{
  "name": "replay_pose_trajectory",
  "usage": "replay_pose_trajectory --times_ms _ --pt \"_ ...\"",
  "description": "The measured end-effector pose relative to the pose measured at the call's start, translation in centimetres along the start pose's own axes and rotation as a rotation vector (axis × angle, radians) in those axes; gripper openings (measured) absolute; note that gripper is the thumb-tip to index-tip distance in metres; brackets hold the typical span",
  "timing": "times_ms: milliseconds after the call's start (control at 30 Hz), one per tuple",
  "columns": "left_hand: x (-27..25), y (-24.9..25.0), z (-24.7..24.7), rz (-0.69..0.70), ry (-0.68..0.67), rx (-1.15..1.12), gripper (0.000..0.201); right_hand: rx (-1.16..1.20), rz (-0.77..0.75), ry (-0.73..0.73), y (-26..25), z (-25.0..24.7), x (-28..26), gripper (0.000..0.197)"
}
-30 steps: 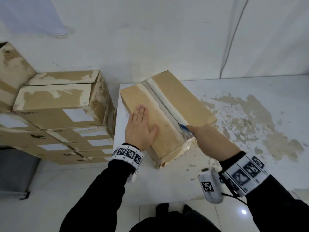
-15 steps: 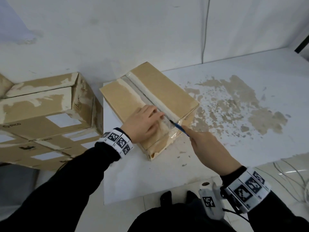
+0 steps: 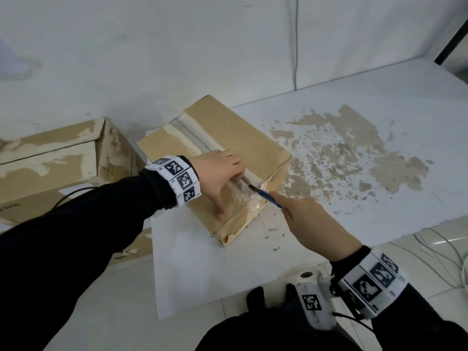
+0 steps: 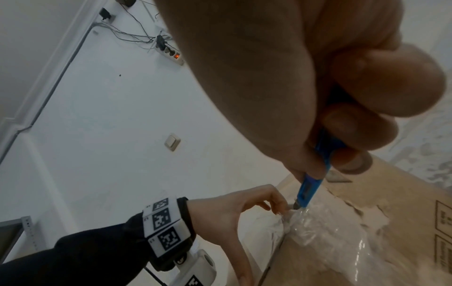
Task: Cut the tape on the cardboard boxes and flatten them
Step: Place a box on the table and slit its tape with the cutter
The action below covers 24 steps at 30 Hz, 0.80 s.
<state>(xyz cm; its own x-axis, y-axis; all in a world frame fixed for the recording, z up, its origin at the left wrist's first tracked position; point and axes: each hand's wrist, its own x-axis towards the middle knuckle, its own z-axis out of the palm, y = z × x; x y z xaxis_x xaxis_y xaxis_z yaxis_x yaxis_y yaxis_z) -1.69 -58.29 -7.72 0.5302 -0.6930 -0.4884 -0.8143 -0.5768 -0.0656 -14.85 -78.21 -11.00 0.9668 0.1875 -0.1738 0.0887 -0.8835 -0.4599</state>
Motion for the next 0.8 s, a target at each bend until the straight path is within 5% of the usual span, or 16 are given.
replay_pose_trajectory --times_ms 133,333,800 --pt "0.8 -0.1 -0.1 -0.020 -0.018 -0.051 0.088 0.156 0.040 -0.071 0.2 -0.2 0.7 0.044" --pt "0.1 0.3 0.0 -0.076 -0.037 -0.138 0.086 0.751 0.195 -0.366 2.1 -1.1 1.1 0.044" --pt "-0.9 0.6 0.1 -0.102 -0.004 -0.285 0.087 0.825 0.137 -0.446 2.7 -1.3 1.5 0.042"
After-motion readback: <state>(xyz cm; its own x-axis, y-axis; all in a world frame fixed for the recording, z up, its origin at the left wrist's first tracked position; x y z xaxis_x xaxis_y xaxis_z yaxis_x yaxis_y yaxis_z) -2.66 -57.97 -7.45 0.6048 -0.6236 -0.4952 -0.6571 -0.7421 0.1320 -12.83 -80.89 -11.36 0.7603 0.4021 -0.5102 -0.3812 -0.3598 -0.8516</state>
